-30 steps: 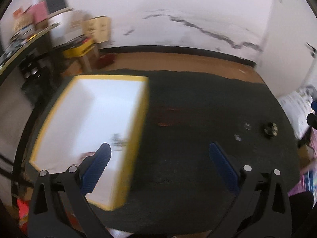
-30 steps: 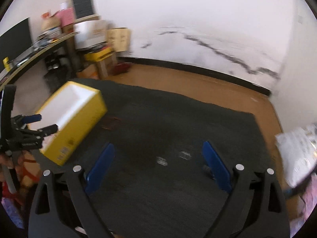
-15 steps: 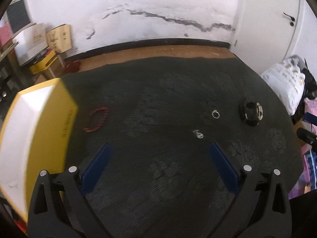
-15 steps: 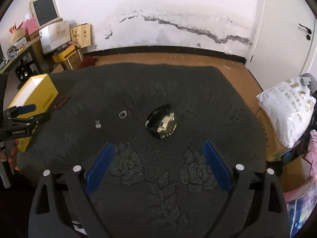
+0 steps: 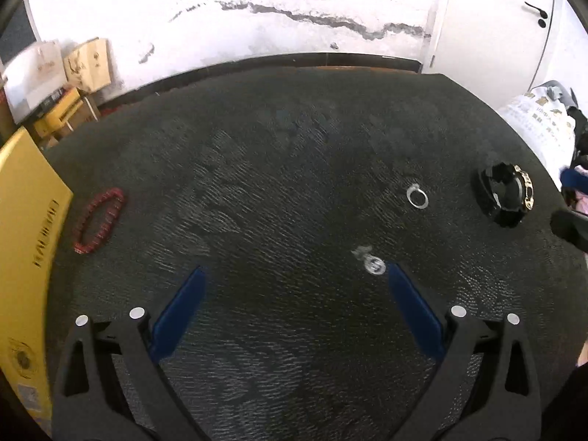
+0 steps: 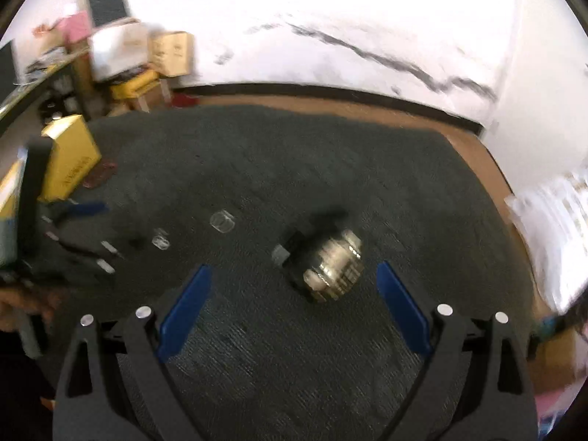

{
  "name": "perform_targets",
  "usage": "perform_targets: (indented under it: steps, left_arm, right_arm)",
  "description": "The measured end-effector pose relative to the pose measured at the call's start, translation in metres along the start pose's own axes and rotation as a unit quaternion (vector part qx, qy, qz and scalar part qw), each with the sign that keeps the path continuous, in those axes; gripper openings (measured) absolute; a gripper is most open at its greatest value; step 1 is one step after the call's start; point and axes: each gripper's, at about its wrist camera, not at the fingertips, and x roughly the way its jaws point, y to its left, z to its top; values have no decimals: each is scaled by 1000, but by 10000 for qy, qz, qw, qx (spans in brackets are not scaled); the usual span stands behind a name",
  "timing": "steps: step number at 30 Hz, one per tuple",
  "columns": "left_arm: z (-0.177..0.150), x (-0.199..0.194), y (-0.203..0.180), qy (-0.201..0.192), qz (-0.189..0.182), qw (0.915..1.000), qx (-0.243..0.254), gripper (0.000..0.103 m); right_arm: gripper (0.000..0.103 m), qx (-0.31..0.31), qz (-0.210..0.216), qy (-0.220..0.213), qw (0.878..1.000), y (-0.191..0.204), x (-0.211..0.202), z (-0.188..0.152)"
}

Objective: Organize jewelry
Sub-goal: 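Move both tools back over the rug toward the silver charm and ring, then grasp the small silver charm with left tool while right tool grasps the silver ring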

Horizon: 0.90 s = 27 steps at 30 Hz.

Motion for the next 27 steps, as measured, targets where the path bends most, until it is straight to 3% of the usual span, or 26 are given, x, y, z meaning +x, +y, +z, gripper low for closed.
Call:
perform_targets:
  steps: [3, 5, 11, 13, 16, 21, 24, 27]
  left_arm:
    - [-4, 7, -15, -39, 23, 9996, 268, 96]
    - [-6, 12, -23, -52, -9, 9992, 400, 96]
    - [-6, 15, -26, -120, -57, 9993, 352, 95]
    - [-6, 16, -26, -133, -63, 9993, 349, 93]
    - [-5, 15, -27, -196, -33, 9993, 323, 82]
    - [-5, 11, -40, -320, -66, 9980, 539, 52]
    - [-6, 11, -45, -342, -73, 9975, 620, 42]
    - [-5, 10, -48, -347, -33, 9975, 616, 38]
  right_arm:
    - [84, -499, 174, 123, 9985, 20, 23, 15]
    - [68, -638, 348, 404, 9965, 26, 44, 22]
    - [55, -944, 411, 1013, 9895, 37, 97, 31]
    - [55, -893, 458, 965, 9903, 37, 102, 34]
    - [55, -896, 593, 1031, 9889, 37, 107, 38]
    - [55, -981, 707, 966, 9880, 37, 111, 38]
    - [49, -1041, 775, 912, 9873, 36, 108, 36]
    - [40, -1116, 853, 890, 9861, 39, 105, 35]
